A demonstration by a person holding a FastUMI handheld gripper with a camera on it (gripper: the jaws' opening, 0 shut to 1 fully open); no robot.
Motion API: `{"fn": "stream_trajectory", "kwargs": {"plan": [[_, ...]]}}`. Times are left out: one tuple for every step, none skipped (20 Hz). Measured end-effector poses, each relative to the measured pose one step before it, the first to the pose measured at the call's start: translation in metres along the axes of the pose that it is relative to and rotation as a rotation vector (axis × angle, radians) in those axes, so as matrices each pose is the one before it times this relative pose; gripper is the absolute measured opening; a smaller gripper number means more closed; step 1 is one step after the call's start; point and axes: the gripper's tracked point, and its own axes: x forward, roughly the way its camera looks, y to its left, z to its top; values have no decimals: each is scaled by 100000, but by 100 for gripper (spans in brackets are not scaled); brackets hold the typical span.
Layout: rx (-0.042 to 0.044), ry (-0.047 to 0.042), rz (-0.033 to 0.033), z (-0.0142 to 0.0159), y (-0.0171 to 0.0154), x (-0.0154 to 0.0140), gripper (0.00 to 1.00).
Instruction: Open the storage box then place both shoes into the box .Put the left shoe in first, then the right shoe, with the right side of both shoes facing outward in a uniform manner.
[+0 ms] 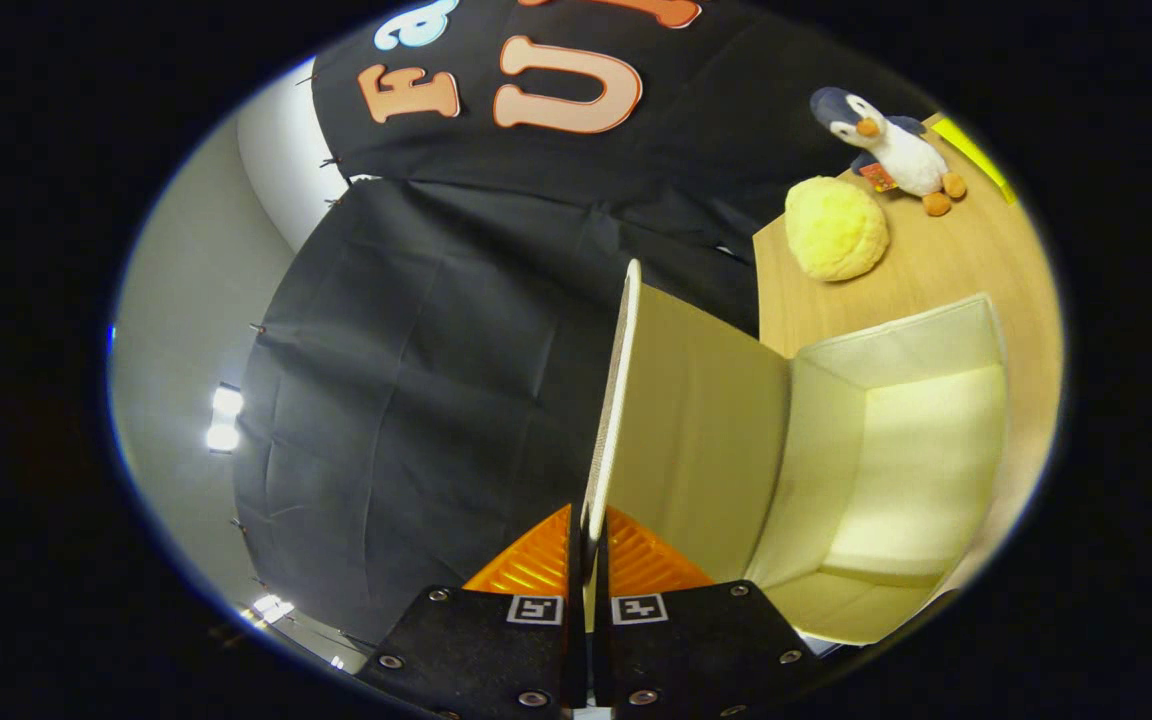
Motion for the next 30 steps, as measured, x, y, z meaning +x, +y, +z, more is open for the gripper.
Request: {"fn": "stream_trajectory", "kwargs": {"plan": [[-587, 1066, -54, -406, 317, 1361, 3], [-433, 1008, -288, -334, 282, 1199, 3], [348, 975, -271, -201, 195, 1241, 3], [1419, 729, -434, -114, 225, 829, 3], [848, 205, -893, -76, -65, 1028, 3], [-259, 274, -1000, -214, 15, 989, 3], [-234, 350, -1217, -216, -51, 893, 3], [639, 623, -1155, -223, 1, 923, 3], [1033, 482, -982, -214, -80, 853, 3], [841, 69, -598, -134, -140, 842, 4], [293, -927, 319, 3, -42, 706, 5], [-59, -1465, 481, 79, 100, 308, 4], [-163, -632, -747, 49, -173, 335, 5], [-342, 291, -351, -119, -95, 350, 8], [-595, 1045, -219, -185, -169, 278, 13], [-947, 762, -174, -122, -249, -218, 26], [-1607, -104, -2, -111, -222, -335, 35], [-2230, -298, -806, 21, -513, -422, 46], [-2172, -740, -1221, 185, -621, -799, 52], [-2318, -682, -1112, 295, -360, -924, 58], [-1692, -331, -1899, 169, -787, -892, 64], [-1235, -580, -1169, 155, -908, -1101, 66], [-931, -1094, -1545, 319, -885, -969, 68], [-889, -1540, -760, 417, -395, -1116, 71], [-1281, -1666, -558, 498, -406, -1244, 73], [-1948, -1687, -768, 392, -658, -1137, 76], [-2411, -1469, -1504, 329, -895, -1306, 78], [-2787, -1662, -2000, 106, -1138, -1269, 83], [-2990, -1977, -2920, 502, -1033, -1051, 86], [-3018, -1881, -3605, 245, -1530, -1340, 91]]}}
